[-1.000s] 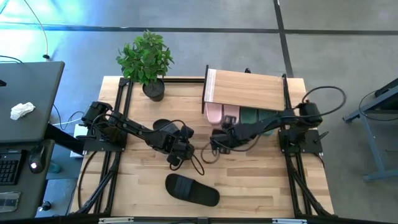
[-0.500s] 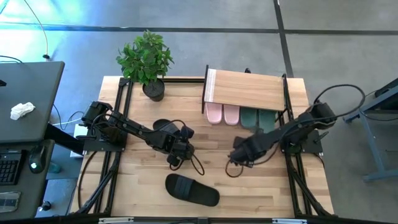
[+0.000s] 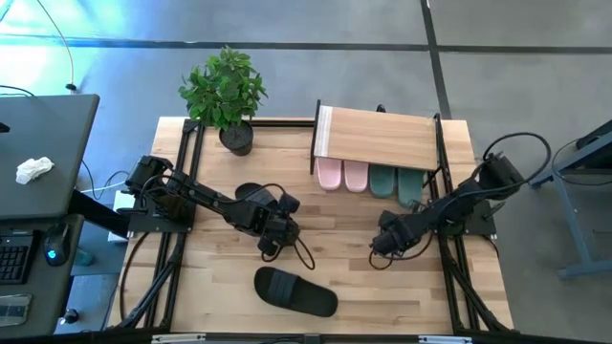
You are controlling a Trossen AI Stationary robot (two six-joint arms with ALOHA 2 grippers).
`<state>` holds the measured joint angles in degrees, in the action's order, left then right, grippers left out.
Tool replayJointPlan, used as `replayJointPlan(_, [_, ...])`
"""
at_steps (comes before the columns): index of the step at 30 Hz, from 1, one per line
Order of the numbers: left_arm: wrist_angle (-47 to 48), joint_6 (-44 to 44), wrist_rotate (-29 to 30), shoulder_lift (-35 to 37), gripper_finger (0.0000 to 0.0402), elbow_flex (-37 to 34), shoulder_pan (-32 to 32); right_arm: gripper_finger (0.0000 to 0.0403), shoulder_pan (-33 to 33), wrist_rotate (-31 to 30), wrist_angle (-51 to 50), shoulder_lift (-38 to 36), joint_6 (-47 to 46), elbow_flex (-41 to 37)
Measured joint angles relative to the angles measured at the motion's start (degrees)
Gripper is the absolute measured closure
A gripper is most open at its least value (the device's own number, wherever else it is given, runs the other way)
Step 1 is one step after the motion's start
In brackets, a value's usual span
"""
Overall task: Pick and place slides into the shelf
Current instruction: Adjust the slides under the shelf
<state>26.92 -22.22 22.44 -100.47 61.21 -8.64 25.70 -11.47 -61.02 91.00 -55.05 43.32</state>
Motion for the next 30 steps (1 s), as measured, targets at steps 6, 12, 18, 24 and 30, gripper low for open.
replayJointPlan(6, [-0.1,0.0,0.0,0.0,0.0401,0.0,0.0,0.0403,-2.1,-6.6,1.4,-1.6,-3.8,-5.3])
replayJointPlan(12, [-0.2,0.0,-0.1,0.0,0.0401,0.0,0.0,0.0403,-5.3,-7.0,4.7,-1.7,-0.9,-7.6])
replayJointPlan(18, [-0.2,0.0,-1.0,0.0,0.0401,0.0,0.0,0.0403,-7.9,-8.8,4.8,-1.7,-1.5,-8.1])
replayJointPlan(24, [-0.3,0.0,-1.0,0.0,0.0401,0.0,0.0,0.0403,-10.1,-14.1,4.5,-1.4,-1.5,-8.4])
replayJointPlan(30, [-0.3,0.5,-1.0,0.0,0.0401,0.0,0.0,0.0403,-13.0,-16.0,4.6,-1.4,-1.2,-8.4])
